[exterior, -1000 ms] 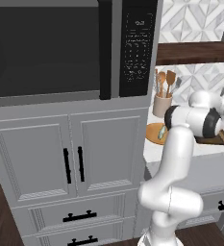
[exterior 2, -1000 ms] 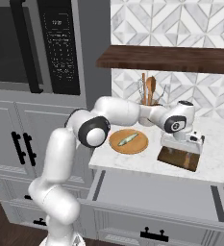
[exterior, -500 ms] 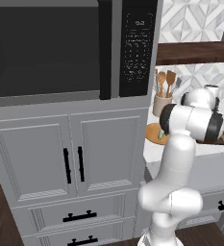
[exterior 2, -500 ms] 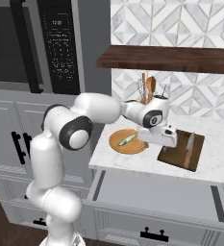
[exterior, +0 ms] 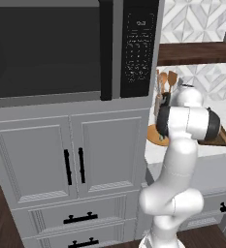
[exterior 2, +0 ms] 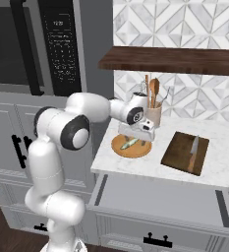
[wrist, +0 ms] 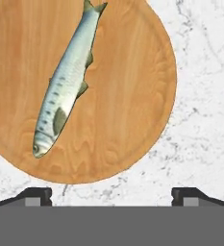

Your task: Pick up the knife from the drawer and place it on the cutting board. Then place the meat from the plate to the cutting board.

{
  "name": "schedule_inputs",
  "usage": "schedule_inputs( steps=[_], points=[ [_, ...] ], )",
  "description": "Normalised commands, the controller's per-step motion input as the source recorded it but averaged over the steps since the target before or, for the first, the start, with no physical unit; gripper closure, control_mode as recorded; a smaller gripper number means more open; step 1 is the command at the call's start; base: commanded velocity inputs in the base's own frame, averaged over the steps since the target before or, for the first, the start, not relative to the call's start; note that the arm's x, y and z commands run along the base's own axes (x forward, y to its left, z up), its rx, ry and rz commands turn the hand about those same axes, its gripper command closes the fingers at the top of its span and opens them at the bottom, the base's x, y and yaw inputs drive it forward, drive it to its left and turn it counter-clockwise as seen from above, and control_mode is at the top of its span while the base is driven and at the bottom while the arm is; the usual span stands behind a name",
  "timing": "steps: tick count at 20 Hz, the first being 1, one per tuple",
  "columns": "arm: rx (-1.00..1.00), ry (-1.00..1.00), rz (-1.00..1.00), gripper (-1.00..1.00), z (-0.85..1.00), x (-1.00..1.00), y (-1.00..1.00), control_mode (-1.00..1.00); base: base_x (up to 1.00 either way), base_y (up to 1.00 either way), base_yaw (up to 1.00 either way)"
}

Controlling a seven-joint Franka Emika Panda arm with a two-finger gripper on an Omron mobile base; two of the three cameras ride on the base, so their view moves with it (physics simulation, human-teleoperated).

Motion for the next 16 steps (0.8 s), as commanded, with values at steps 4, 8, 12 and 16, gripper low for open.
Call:
schedule_inputs(
  steps=[4, 8, 12, 16],
  points=[
    [0.18, 0.05, -0.09, -1.00, 0.00, 0.66, 0.09, -1.00, 0.00, 0.00, 0.00],
    [0.09, 0.00, -0.11, -1.00, -0.24, 0.68, 0.00, -1.00, 0.00, 0.00, 0.00],
    [0.00, 0.00, -0.15, -1.00, -0.43, 0.62, 0.11, -1.00, 0.00, 0.00, 0.00],
    [0.00, 0.00, -0.18, -1.00, -0.51, 0.36, 0.10, -1.00, 0.00, 0.00, 0.00]
  ],
)
